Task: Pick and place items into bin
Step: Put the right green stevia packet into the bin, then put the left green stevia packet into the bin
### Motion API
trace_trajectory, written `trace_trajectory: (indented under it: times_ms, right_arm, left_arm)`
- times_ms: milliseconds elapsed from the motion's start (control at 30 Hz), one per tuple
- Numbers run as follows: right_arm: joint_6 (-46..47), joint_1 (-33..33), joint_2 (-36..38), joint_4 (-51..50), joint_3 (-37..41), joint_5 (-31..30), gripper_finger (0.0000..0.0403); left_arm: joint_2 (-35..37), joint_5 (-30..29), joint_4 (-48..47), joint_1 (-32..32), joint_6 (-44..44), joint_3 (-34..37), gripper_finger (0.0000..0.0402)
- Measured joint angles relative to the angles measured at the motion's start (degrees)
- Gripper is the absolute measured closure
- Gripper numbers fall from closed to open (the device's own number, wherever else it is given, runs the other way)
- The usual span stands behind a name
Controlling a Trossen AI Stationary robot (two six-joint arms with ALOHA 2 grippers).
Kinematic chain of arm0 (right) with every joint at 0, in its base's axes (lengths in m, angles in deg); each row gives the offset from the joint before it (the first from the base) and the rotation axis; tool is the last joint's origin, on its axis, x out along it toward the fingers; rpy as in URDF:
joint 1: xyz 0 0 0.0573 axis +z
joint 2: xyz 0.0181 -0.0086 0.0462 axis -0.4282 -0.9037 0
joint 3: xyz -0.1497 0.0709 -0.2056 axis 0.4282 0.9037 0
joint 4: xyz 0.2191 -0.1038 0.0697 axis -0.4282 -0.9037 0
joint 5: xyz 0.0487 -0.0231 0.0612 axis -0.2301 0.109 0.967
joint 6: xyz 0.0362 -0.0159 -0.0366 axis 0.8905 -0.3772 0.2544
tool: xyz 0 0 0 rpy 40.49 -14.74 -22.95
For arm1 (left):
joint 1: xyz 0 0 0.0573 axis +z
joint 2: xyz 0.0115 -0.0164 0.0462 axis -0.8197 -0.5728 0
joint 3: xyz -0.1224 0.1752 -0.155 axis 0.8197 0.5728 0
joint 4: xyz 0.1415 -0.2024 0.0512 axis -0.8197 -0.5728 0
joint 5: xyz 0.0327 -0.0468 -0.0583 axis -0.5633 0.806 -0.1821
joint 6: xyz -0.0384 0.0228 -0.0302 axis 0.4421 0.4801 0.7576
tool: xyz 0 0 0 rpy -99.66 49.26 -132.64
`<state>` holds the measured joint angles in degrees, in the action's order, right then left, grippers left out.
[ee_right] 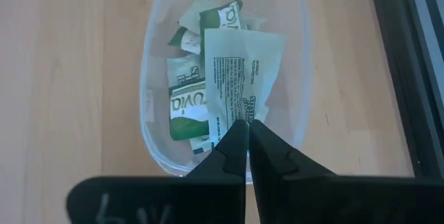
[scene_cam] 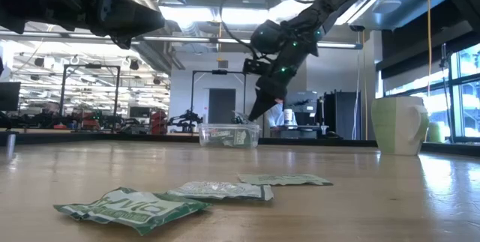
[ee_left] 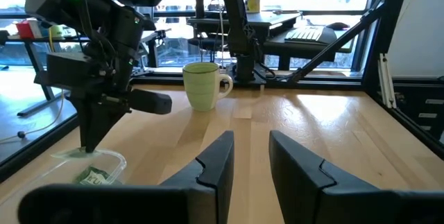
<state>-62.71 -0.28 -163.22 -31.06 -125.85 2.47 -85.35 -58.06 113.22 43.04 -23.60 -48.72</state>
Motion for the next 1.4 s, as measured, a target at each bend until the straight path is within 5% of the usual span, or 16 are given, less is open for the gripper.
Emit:
trace_trajectory:
  times_ms: [933,1267,1400]
  right_arm:
    - [0.49,0.05,0.35,0.69,-0.02,2.79,0.0334]
    - [3.38,4.09,14.06,-8.51,2.14,20.75,0.0338]
    - [6.53,6.57,24.57,-2.37,11.06,20.15,0.0338]
  left_arm:
    - [0.00,0.04,-0.02,0.00,-0.02,0.00,0.0315]
    - [0.00,0.16,-1.03,0.00,-0.02,0.02,0.0315]
    - [0.15,0.70,-3.62,0.00,0.10,-0.75,0.0315]
